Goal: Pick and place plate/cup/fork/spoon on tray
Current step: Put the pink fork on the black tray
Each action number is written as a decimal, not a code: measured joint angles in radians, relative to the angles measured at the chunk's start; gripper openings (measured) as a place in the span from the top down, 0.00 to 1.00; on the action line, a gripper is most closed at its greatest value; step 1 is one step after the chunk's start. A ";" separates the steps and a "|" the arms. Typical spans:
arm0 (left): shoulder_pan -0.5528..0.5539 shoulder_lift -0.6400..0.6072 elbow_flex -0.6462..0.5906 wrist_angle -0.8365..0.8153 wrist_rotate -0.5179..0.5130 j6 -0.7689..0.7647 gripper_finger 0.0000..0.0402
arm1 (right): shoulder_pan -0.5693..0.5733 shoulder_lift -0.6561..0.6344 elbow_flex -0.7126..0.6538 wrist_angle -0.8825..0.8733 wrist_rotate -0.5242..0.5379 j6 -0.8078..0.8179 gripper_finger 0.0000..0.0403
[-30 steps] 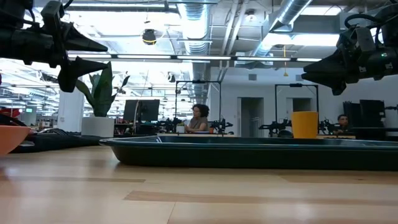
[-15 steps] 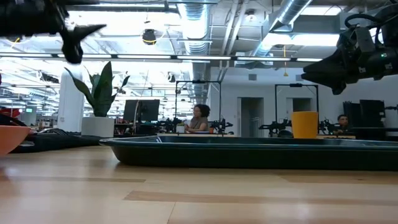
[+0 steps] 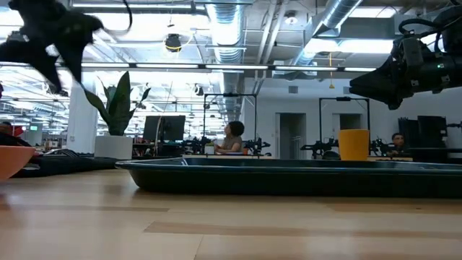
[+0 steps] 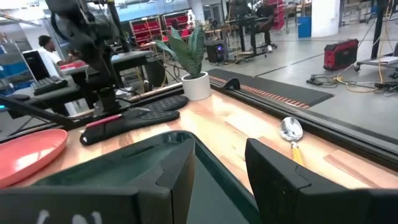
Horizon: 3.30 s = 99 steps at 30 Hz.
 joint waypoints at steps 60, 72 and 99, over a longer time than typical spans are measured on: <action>-0.010 0.312 -0.131 0.344 0.090 -0.107 0.92 | 0.000 0.000 0.000 -0.001 -0.001 0.001 0.58; 0.028 0.312 0.044 0.748 0.036 0.094 0.92 | 0.000 0.000 0.000 0.008 0.000 0.416 0.58; 0.251 0.774 0.044 2.220 0.847 -0.079 0.90 | 0.024 0.589 0.399 0.284 -0.026 0.210 0.42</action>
